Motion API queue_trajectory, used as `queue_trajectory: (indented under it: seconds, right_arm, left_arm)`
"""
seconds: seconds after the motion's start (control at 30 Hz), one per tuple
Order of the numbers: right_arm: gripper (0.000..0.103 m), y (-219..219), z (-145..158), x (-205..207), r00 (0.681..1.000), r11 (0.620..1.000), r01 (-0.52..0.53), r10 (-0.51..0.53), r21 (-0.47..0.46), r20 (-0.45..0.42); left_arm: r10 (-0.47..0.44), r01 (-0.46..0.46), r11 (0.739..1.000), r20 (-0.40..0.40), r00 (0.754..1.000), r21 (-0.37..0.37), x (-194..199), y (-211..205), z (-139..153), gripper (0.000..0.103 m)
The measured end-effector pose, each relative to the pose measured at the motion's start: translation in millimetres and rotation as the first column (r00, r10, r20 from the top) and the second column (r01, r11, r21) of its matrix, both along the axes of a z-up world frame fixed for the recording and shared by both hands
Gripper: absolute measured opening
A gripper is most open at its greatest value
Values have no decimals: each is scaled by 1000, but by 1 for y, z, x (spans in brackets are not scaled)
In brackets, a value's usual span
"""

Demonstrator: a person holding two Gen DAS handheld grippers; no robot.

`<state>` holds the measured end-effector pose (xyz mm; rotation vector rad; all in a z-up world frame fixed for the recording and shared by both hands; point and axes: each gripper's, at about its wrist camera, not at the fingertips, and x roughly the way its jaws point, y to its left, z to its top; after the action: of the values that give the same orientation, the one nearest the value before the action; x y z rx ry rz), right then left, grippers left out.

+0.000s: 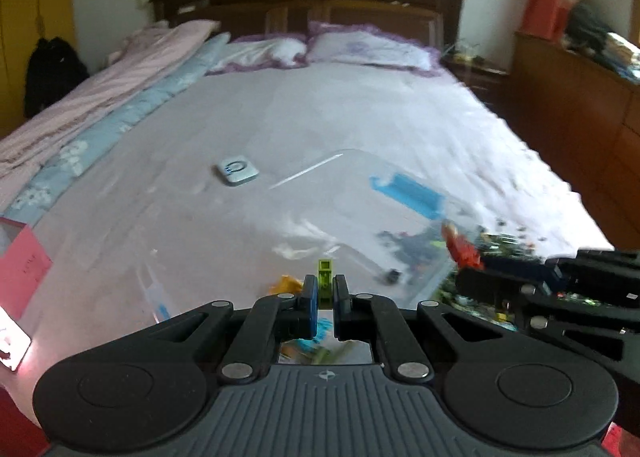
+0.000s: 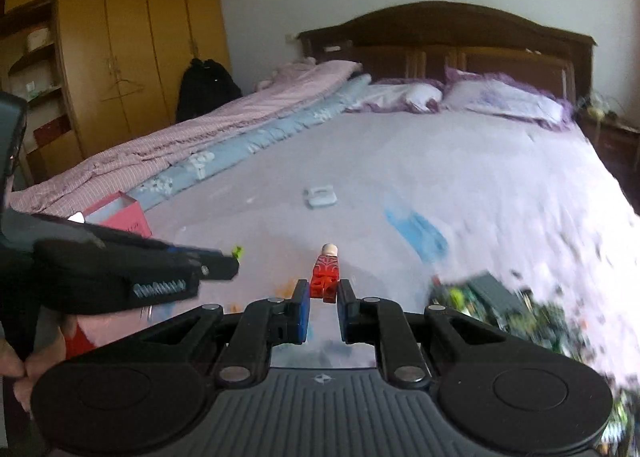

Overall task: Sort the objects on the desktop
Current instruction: 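Carry both pieces over the clear bin and open both tools to drop them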

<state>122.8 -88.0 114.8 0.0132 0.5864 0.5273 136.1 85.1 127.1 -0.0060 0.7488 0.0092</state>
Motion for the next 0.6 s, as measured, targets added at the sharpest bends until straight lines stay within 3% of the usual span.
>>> queue_trajectory:
  seconds: [0.13,0.27,0.33,0.5,0.6]
  right_arm:
    - [16,23,2,25,1000,1000,-19,19,-20,-10]
    - [21,33,-3,41,999,999,-31,30,-34,-39]
    - [24,23,-5,34,999,999,-18,17,-26,-38]
    - [38,-2,-11,17,999,1000,13,-14,-5,-37]
    - [42,-26,-24,-2,998,999,41,-41,-11,-50]
  left_arm:
    - [29,-30,999,-47,998,-12,18,11,-10,13]
    - [45,-46,999,-58,997,-23,18,16,-16,28]
    - [39,-40,999,-45,998,-13,11,13,-18,34]
    - [-12,12,1000,-4,1000,11,-11,-3,-17,60]
    - [-37,37,999,6,999,-2,-29,-18,-18,69]
